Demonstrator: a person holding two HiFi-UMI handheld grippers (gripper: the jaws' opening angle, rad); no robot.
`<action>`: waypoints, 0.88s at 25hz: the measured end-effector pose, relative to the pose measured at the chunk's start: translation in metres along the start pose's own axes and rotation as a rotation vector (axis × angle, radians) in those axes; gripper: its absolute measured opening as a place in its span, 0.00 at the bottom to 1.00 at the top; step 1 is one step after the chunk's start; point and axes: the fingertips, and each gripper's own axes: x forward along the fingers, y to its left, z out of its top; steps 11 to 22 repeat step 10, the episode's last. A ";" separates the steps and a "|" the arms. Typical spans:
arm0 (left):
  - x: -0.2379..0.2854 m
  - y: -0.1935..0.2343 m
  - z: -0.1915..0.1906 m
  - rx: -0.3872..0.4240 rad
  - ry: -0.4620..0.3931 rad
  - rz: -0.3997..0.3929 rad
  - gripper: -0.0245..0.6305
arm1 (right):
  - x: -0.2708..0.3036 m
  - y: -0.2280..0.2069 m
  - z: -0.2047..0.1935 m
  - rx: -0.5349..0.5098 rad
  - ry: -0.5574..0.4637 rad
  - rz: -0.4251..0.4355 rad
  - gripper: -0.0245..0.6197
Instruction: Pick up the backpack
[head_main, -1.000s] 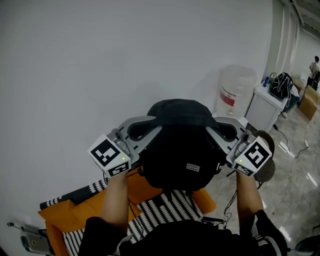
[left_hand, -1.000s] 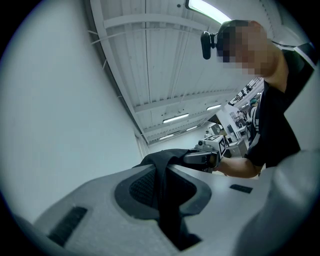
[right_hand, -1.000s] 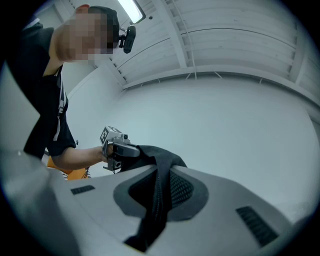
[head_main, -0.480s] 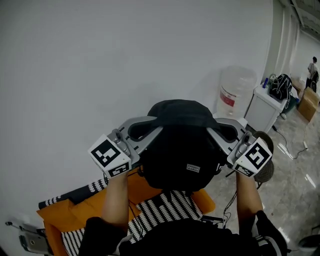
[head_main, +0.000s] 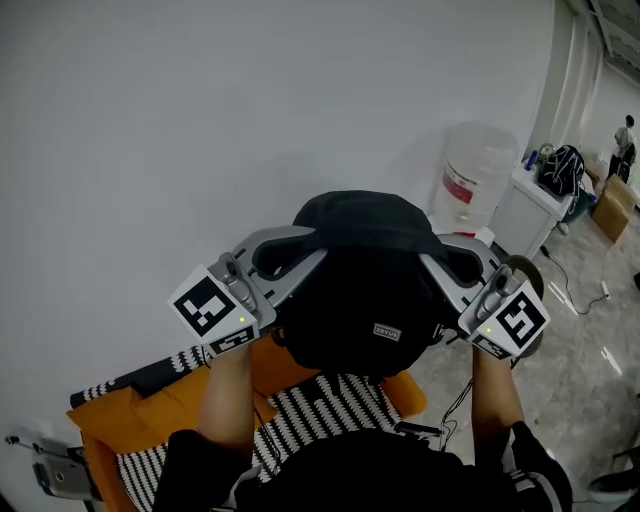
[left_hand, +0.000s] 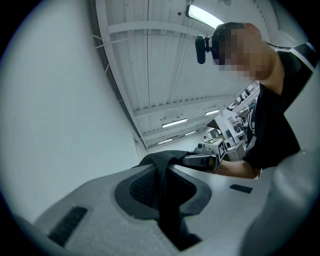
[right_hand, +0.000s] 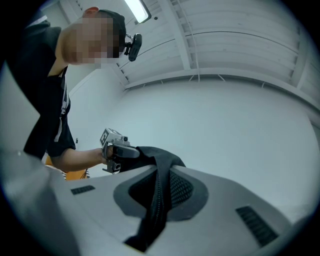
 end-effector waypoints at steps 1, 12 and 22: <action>-0.001 -0.001 0.001 0.006 -0.001 -0.004 0.12 | -0.001 0.001 0.000 -0.001 -0.002 -0.005 0.10; -0.001 0.001 0.003 0.035 -0.016 -0.029 0.12 | 0.002 0.003 0.001 -0.001 -0.014 -0.027 0.10; -0.001 0.001 0.003 0.035 -0.016 -0.029 0.12 | 0.002 0.003 0.001 -0.001 -0.014 -0.027 0.10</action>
